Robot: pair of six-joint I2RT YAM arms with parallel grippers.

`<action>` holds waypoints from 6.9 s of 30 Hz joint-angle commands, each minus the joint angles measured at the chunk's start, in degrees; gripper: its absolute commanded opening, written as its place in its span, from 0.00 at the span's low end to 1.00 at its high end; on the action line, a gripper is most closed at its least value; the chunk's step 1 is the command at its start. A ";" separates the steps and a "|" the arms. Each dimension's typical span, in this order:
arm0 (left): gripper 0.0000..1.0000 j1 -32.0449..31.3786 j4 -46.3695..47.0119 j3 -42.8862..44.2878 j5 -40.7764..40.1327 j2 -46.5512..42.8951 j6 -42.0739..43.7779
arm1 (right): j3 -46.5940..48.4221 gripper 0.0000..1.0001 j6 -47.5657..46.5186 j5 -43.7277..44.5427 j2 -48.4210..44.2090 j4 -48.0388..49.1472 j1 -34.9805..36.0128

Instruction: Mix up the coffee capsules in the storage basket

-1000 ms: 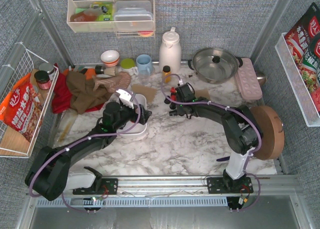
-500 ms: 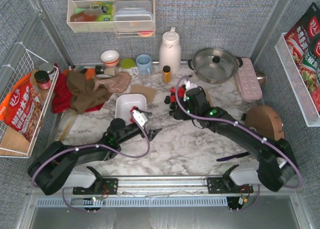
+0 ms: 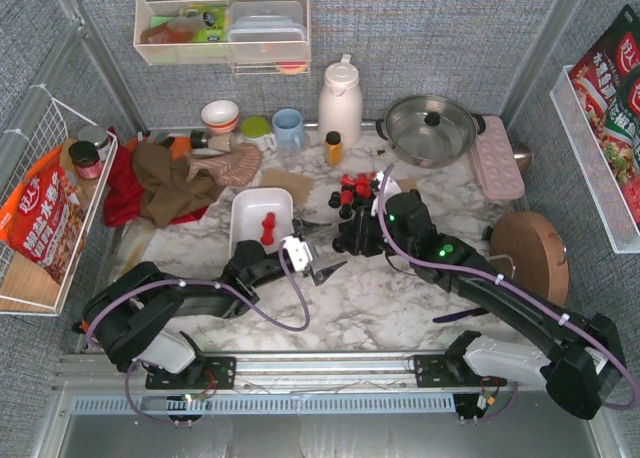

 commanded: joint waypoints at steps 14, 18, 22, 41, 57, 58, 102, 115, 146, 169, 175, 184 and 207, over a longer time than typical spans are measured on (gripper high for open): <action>0.62 -1.55 0.83 1.10 -1.50 -0.79 1.04 | -1.01 0.31 3.62 -2.45 -1.63 3.56 0.19; 0.49 -1.55 -0.39 0.73 -2.92 -1.19 0.57 | -0.79 0.34 4.12 -2.23 -1.85 3.41 0.17; 0.46 -1.56 0.39 -0.91 -5.59 -2.25 -0.58 | 0.01 0.43 3.42 -0.95 -2.05 2.44 0.18; 0.50 16.92 -29.93 3.13 -35.50 -9.99 -29.53 | 13.99 0.77 -15.77 17.02 24.83 -2.62 -3.64; 0.73 21.74 -38.10 8.30 -31.77 -4.67 -34.45 | 23.42 0.78 -16.76 18.22 45.77 -3.95 -3.70; 0.73 21.74 -38.23 8.12 -31.04 -5.45 -34.32 | 23.46 0.77 -16.86 18.44 46.17 -4.03 -3.70; 0.91 5.50 8.45 -5.61 5.68 -5.10 3.61 | 7.18 0.44 -0.06 -7.73 6.49 -1.35 0.98; 0.74 2.63 13.37 -4.87 4.91 -2.97 2.08 | 5.43 0.46 3.05 -12.04 6.74 4.12 1.24; 0.41 6.60 -0.74 -7.04 -23.35 -8.38 -4.27 | 10.55 0.67 -10.79 23.03 6.30 -10.38 -0.22; 0.72 18.52 -19.70 4.49 -31.33 -1.93 -21.02 | 13.88 0.75 -11.69 7.18 38.63 1.05 -19.37; 0.75 18.49 -20.04 2.77 -20.84 -5.99 -17.77 | 14.48 0.71 -11.26 6.84 41.19 2.27 -19.89; 0.75 18.23 -14.10 -1.62 -8.86 -9.12 -14.16 | 14.69 0.55 -10.86 7.46 42.27 2.41 -19.95; 0.95 9.82 21.13 -7.10 8.36 4.29 0.36 | 6.08 0.44 -6.16 0.88 11.06 -4.49 -1.70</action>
